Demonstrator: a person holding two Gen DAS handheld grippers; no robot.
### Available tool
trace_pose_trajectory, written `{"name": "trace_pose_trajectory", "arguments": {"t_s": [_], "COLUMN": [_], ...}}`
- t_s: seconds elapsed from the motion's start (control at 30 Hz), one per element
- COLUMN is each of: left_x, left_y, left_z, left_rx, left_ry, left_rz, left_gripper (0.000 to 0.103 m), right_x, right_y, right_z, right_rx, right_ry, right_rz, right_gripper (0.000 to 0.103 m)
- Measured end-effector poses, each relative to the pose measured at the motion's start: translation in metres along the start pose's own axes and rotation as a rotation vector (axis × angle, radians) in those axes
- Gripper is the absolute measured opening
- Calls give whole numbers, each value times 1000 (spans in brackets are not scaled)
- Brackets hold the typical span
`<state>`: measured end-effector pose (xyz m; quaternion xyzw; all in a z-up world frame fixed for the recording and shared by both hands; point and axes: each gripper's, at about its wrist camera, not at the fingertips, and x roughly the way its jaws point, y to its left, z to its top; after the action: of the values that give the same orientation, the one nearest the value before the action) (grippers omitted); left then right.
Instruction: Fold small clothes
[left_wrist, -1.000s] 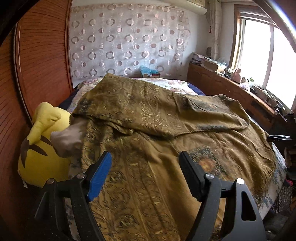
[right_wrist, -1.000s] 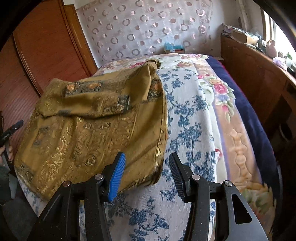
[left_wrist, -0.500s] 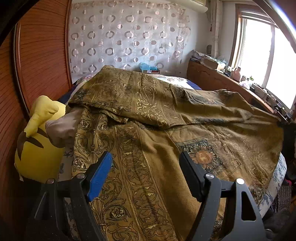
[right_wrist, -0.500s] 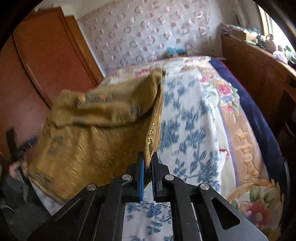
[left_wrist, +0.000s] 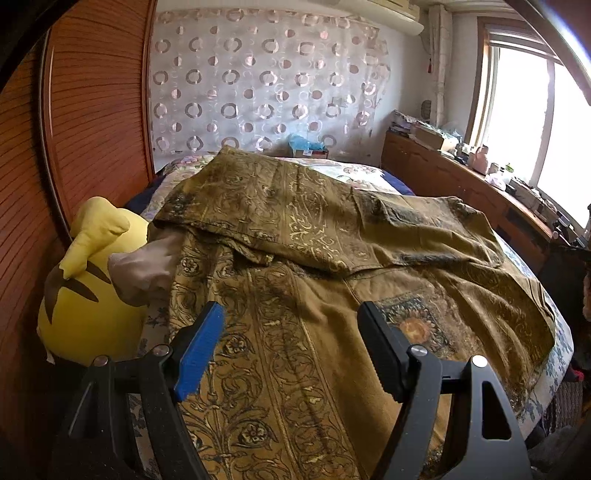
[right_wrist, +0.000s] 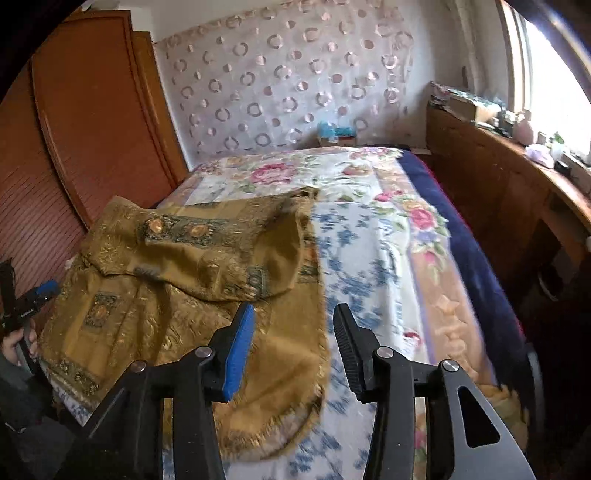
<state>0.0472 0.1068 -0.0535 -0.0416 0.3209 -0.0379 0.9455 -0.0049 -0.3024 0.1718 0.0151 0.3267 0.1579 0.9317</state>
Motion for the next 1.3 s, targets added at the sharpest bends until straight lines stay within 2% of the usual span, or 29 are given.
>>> {"name": "trace_pose_trajectory", "arguments": {"t_s": [0.27,0.53,0.8,0.93,1.3], "left_x": [5,23,51,68,105], "left_y": [19,50,73,85,102], "left_z": [19,41,62,72,79], "left_rx": [-19,-65,-65,-57,-81], "left_ry": [-14,-1,37,65,144], "left_rz": [40,75,131,173,148], "left_gripper": [76,76,76,76,76], "right_x": [69,111,135,135,137], "right_y": [9,17,15,12,10], "right_z": [14,30,23,23,21], "right_rx": [-42,-47,-27,-11,-10], "right_ry": [41,93,143,139,135], "right_rz": [5,-41,-63,-56,-53], "right_gripper": [46,46,46,46,46]}}
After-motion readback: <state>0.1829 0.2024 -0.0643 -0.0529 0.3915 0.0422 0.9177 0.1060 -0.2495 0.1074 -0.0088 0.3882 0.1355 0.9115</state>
